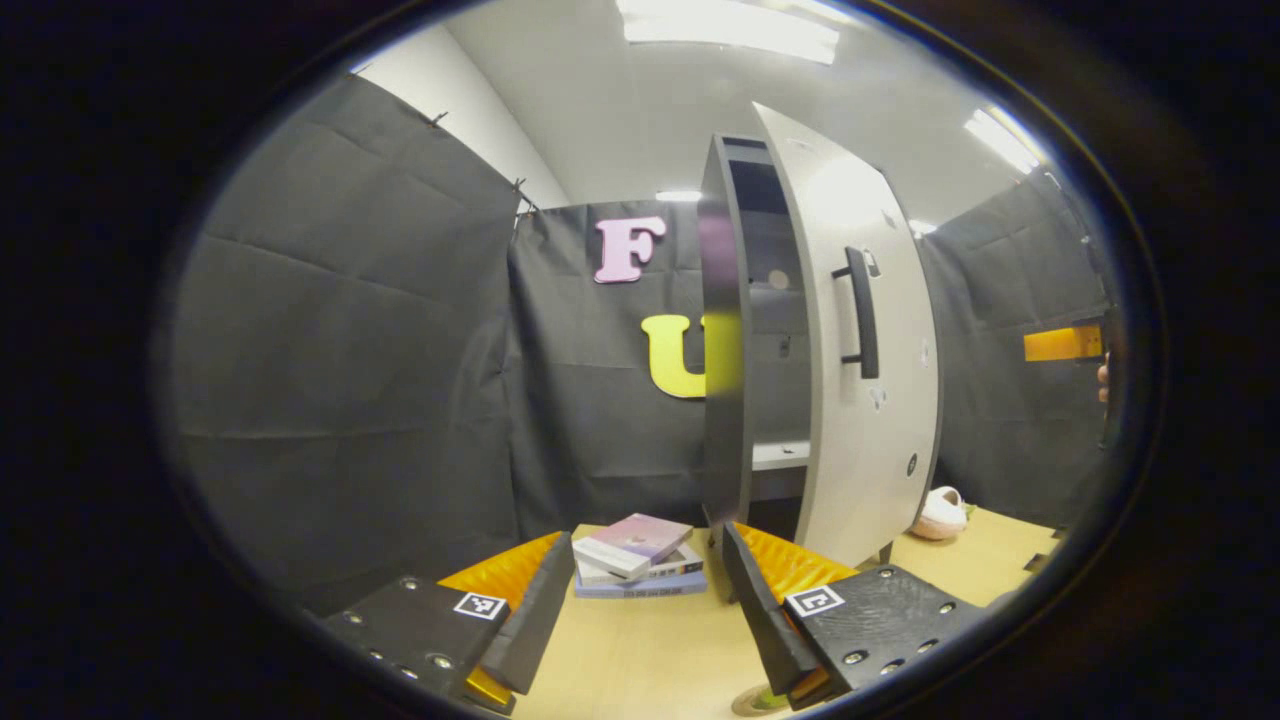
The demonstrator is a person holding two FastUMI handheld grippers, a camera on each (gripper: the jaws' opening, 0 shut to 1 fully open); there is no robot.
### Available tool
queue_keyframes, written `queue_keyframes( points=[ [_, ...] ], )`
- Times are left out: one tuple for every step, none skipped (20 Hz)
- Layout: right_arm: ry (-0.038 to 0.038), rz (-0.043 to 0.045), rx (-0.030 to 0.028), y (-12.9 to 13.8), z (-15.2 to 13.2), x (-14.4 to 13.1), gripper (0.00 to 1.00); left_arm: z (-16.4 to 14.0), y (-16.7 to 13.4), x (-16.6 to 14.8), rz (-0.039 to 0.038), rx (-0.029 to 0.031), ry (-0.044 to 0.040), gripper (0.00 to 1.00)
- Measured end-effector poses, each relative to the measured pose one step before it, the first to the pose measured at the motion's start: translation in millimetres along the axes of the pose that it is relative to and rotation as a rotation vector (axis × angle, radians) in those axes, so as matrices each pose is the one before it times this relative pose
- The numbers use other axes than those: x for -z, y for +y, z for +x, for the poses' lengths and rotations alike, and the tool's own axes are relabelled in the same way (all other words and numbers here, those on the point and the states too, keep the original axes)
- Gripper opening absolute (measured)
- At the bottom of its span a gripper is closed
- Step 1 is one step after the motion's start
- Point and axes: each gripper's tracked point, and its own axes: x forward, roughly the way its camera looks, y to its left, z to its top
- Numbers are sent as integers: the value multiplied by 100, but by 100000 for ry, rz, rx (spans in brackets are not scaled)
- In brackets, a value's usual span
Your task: Open the cabinet door with the right hand, grasp the bottle in the cabinet with the left hand and place it on the coaster, then close the cabinet door with the right hand.
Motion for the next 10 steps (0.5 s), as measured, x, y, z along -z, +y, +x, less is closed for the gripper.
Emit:
queue_keyframes(
  points=[
    [-103,511,77,-640,-176,29,94,-131,-672,-402,702,-106,-233,90],
    [-158,737,-139,-545,-169,-48,94,9,-565,-346,636,11,-234,90],
    [-96,608,-161,-590,-196,-58,94,-21,-648,-379,587,-19,-286,90],
    [-23,398,164,-602,-161,32,94,-141,-752,-275,511,48,-358,90],
    [-79,271,181,-714,-215,-15,94,-100,-653,-319,459,88,-300,90],
    [-157,273,261,-670,-156,-11,94,-110,-663,-300,383,71,-121,90],
    [-106,243,363,-703,-250,-14,94,-148,-667,-230,142,225,-137,86],
    [-179,299,511,-732,-210,93,94,23,-799,-263,21,180,-265,90],
    [-182,484,549,-749,-240,-47,94,69,-648,-316,133,2,-271,90],
    [-206,593,447,-668,-206,65,94,-16,-554,-297,269,215,-178,90]
  ],
)
